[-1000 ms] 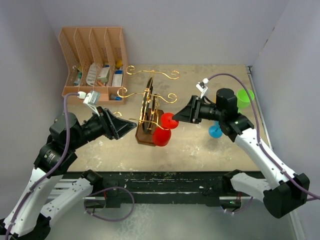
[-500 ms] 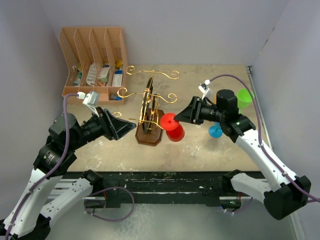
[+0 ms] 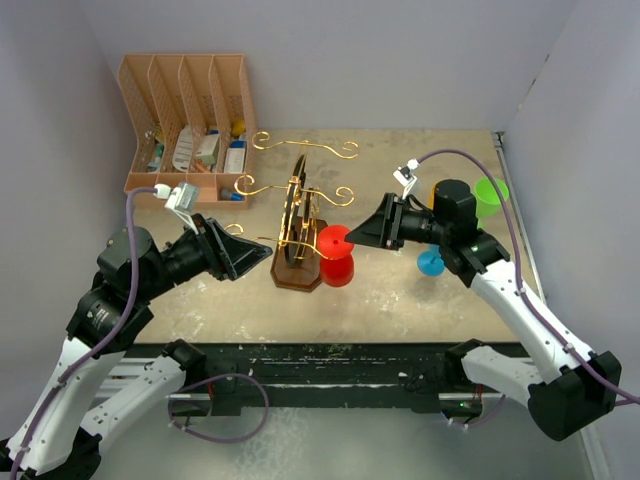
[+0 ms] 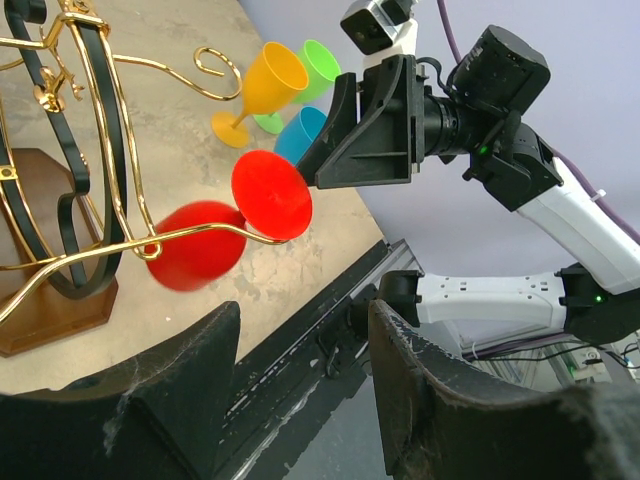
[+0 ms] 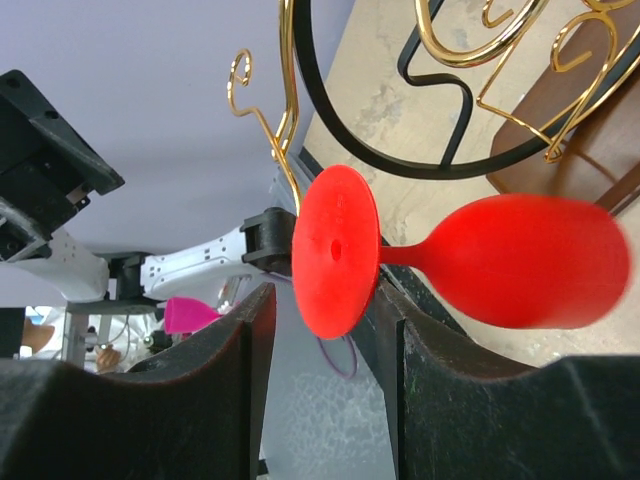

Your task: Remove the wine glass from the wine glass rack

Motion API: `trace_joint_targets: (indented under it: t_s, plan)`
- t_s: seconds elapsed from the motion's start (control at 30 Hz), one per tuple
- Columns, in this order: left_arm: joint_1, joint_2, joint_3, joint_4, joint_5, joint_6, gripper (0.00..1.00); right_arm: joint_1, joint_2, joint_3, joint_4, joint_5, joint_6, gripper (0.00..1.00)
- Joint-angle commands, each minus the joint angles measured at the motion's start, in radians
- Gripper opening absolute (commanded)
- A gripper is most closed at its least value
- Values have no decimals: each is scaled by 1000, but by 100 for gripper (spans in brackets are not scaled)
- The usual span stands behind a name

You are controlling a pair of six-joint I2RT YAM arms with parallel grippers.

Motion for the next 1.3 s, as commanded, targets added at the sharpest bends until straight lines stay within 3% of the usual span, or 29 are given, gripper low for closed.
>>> trace_joint_targets:
  t_s: [0.0,0.37,1.27]
  plan:
    - [-1,-4,-5,29,-11,7,58,2,-23,0,59,-46,14,46]
    - [-1,-8,-12,25,-15,5,58,3,-17,-21,157,-99,79,46]
    - [-1,-26,3,-4,-33,19,58,62,64,10,211,-49,105,42]
